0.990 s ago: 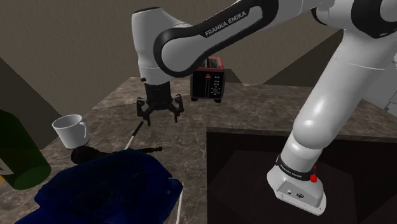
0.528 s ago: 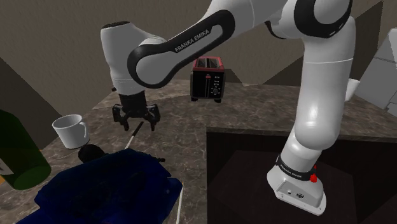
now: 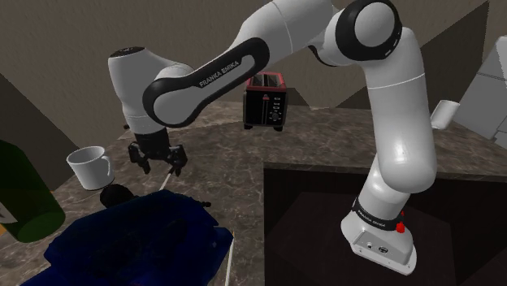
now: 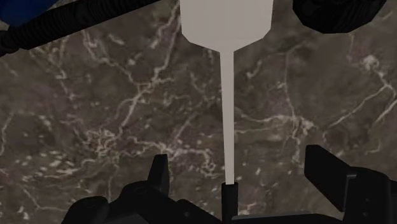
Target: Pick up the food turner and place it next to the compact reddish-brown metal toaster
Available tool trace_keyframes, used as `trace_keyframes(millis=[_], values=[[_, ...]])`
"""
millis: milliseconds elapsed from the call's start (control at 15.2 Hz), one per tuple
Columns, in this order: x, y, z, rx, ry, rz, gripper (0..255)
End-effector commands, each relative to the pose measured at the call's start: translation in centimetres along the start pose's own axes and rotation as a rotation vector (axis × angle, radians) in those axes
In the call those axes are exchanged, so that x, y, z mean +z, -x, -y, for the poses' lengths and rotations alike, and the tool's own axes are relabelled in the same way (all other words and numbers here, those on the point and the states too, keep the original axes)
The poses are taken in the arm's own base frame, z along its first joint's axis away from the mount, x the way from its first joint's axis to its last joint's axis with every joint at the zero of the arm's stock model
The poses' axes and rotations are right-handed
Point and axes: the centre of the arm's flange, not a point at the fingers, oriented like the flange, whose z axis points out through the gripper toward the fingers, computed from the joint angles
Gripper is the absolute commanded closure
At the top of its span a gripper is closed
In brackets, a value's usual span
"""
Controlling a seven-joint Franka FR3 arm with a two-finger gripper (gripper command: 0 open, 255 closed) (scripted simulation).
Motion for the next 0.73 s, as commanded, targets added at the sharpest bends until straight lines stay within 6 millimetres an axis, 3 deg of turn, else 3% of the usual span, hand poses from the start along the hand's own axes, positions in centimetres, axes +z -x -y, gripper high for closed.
trace_keyframes(millis=[0,132,660], values=[[1.0,0.0,0.1,0.001,0.000,0.000,0],[2.4,0.0,0.1,0.001,0.000,0.000,0],[2.4,0.1,0.1,0.001,0.000,0.000,0]])
